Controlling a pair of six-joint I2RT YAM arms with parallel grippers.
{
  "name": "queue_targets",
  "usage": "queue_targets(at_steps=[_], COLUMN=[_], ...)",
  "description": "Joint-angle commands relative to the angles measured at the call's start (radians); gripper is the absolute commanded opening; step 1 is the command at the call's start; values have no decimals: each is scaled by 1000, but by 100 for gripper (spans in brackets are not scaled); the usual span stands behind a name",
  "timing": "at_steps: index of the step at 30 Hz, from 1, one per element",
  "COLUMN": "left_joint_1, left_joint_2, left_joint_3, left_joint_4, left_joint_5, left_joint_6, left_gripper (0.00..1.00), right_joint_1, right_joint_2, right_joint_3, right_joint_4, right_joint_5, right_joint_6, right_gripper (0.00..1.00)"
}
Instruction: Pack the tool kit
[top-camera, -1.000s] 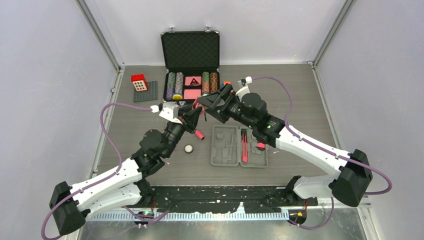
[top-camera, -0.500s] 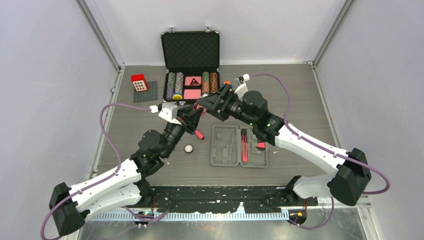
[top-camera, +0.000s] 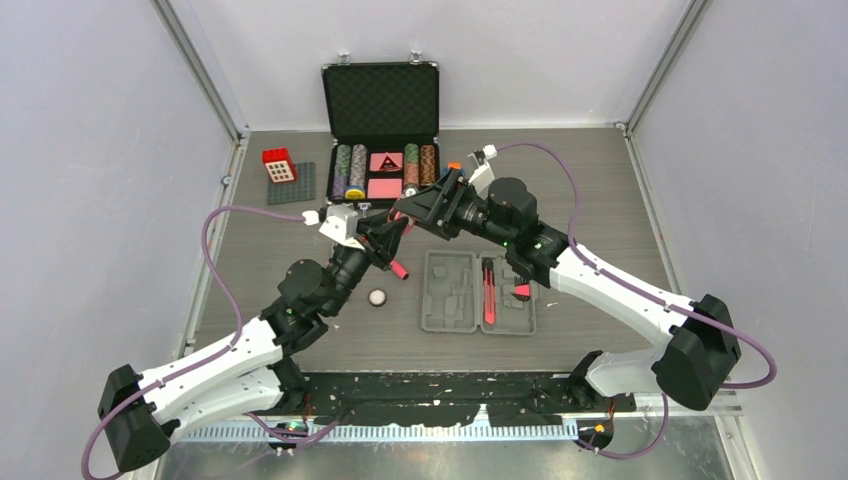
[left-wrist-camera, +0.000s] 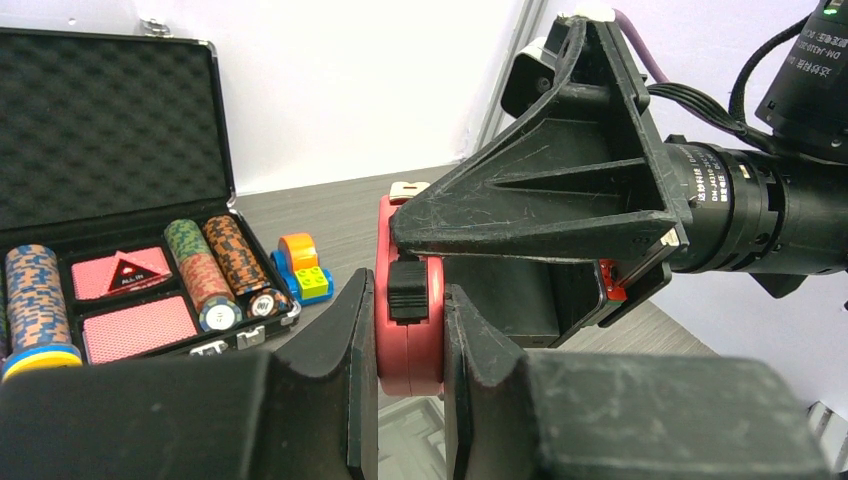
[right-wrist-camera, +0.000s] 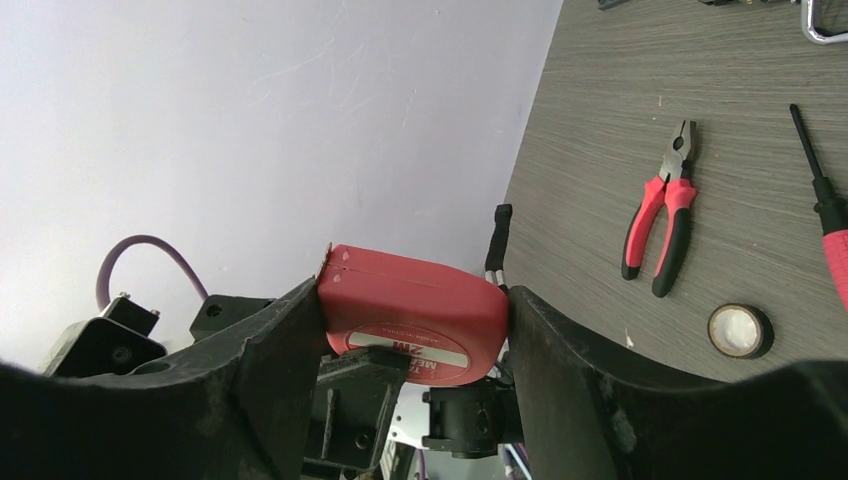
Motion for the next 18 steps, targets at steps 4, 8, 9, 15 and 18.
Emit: queue_targets(at_steps=[4,8,9,15,18], left_joint_1=[-5,-5,-4,-5,-5], left_joint_2=[17,27,28,42,63], left_joint_3=[21,14,12,16,15], left_joint_4=[-38,-59,-65,-160,-232], left_joint_5=[-1,-4,-5,-27,-33], left_joint_6=[-15,-50,-60,-134,-186], left_gripper=[50,69,72,80,82], right_joint_1=[-56,-121,-134,-240,-256], right_joint_2=[-55,-88,-96,-149,-191], right_joint_3=[-30,-55,-57,-53,-80], right_joint_4=[-33,-78,-92,-305,-380], right_joint_5=[5,15,20,157,313], right_joint_6=[-120,-206,-245,-575,-726], right_gripper=[25,23,23,22,22])
